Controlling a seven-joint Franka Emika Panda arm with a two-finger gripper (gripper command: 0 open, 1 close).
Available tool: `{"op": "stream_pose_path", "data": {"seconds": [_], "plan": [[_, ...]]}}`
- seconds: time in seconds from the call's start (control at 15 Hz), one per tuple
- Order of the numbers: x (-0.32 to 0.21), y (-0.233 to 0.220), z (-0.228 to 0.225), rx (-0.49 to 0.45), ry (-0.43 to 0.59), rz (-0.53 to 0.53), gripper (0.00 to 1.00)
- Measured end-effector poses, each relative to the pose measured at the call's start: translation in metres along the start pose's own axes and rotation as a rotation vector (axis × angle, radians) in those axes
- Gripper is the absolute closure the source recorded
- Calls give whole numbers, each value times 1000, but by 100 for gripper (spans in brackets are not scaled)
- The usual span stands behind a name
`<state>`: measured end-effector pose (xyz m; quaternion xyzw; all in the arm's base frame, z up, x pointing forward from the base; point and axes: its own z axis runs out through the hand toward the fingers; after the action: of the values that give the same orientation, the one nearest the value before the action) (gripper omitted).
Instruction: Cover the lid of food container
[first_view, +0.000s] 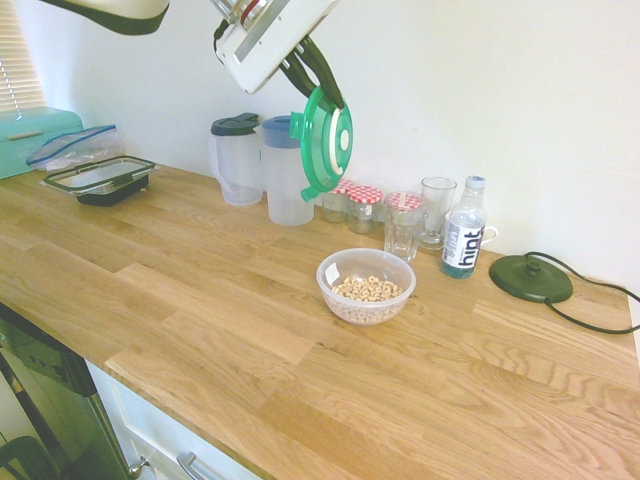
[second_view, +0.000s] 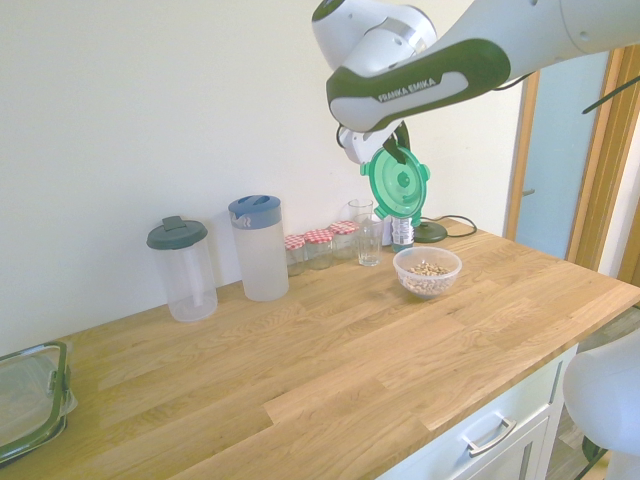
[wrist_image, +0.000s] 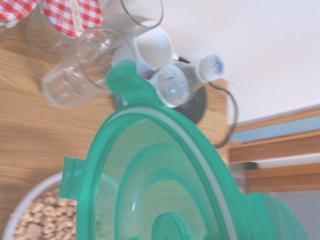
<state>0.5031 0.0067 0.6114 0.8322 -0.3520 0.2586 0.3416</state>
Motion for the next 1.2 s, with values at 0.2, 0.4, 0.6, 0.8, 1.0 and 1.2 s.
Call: {"op": "stream_pose_path", "data": {"seconds": [0.2,0.4,0.6,0.8,1.0,1.2], "plan": [[-34,-4,7,-180,122,-31,100],[-56,-15,31,-351,251,-59,100],[-68,-32,78,-451,371,-99,100],[-89,-36,109,-525,412,-96,100],[-124,-46,115,-557,442,-106,100],[-146,-57,126,-589,486,-111,100]]}}
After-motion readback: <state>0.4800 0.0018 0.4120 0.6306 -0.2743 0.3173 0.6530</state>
